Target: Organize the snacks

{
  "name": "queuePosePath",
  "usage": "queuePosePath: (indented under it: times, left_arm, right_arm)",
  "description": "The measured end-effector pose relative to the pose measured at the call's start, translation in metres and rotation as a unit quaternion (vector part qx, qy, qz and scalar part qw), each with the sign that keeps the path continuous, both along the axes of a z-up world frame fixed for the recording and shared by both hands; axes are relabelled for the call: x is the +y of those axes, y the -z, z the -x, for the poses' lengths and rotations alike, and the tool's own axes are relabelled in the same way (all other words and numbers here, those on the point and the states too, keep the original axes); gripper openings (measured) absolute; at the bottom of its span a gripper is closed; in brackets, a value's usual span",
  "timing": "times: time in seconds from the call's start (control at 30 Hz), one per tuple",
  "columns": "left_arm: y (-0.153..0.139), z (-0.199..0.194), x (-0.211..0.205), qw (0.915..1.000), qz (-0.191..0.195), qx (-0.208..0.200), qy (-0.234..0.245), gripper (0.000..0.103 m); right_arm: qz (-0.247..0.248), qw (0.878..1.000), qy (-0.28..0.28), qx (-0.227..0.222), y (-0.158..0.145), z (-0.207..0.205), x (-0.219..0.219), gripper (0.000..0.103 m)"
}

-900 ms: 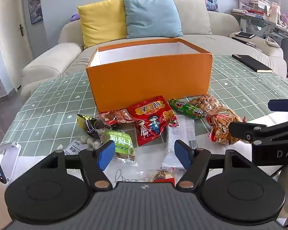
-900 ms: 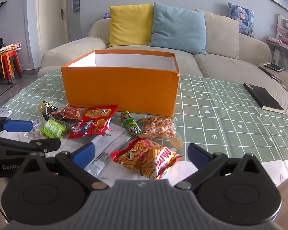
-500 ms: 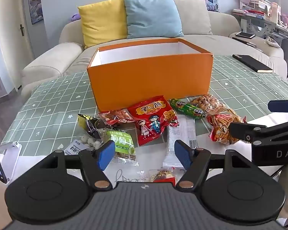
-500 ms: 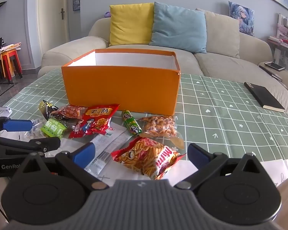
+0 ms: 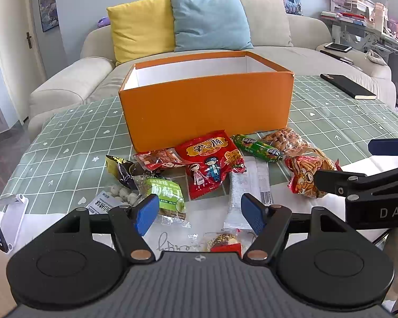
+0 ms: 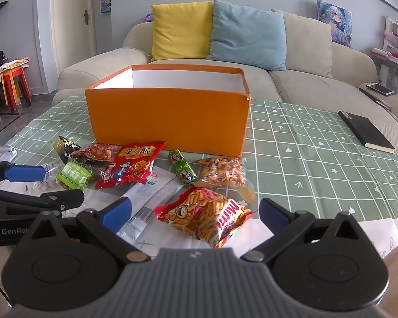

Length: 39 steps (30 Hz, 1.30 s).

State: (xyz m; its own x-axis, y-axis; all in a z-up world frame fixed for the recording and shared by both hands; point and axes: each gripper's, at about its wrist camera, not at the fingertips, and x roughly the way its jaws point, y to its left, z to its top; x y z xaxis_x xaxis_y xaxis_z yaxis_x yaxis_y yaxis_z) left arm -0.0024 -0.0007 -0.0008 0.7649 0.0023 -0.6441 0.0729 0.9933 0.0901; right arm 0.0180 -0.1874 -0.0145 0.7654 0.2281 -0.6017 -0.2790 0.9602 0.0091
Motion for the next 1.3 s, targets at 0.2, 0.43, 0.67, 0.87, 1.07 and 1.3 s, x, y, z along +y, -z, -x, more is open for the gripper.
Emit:
queuePosePath:
  times: [0.2, 0.43, 0.67, 0.87, 1.07, 1.3]
  left_arm:
    - [0.0030, 0.0006, -0.0019, 1.0000, 0.000, 0.003, -0.001, 0.083]
    - [0.0036, -0.0001, -0.0021, 1.0000, 0.000, 0.006, 0.001, 0.083]
    - [0.0034, -0.0014, -0.0015, 1.0000, 0.000, 0.007, 0.001, 0.083]
    - [0.0042, -0.0014, -0.0021, 1.0000, -0.001, 0.009, 0.000, 0.083]
    - [0.0042, -0.0024, -0.0022, 0.9999, 0.000, 0.014, 0.000, 0.083]
    - [0.0037, -0.0033, -0.0016, 0.9998, 0.001, 0.017, -0.001, 0.083]
  right_arm:
    - [-0.001, 1.000, -0.001, 0.001, 0.0008, -0.0004, -0.0003, 0.099]
    - [-0.003, 1.000, -0.002, 0.005, 0.0011, -0.0012, -0.0002, 0.099]
    - [-0.004, 1.000, -0.002, 0.007, 0.0016, -0.0015, -0.0002, 0.099]
    - [-0.005, 1.000, -0.001, 0.008, 0.0020, -0.0017, -0.0008, 0.099]
    - [-0.007, 1.000, 0.000, 0.011, 0.0027, -0.0034, -0.0007, 0.099]
    - [-0.007, 1.000, 0.000, 0.011, 0.0032, -0.0035, -0.0006, 0.099]
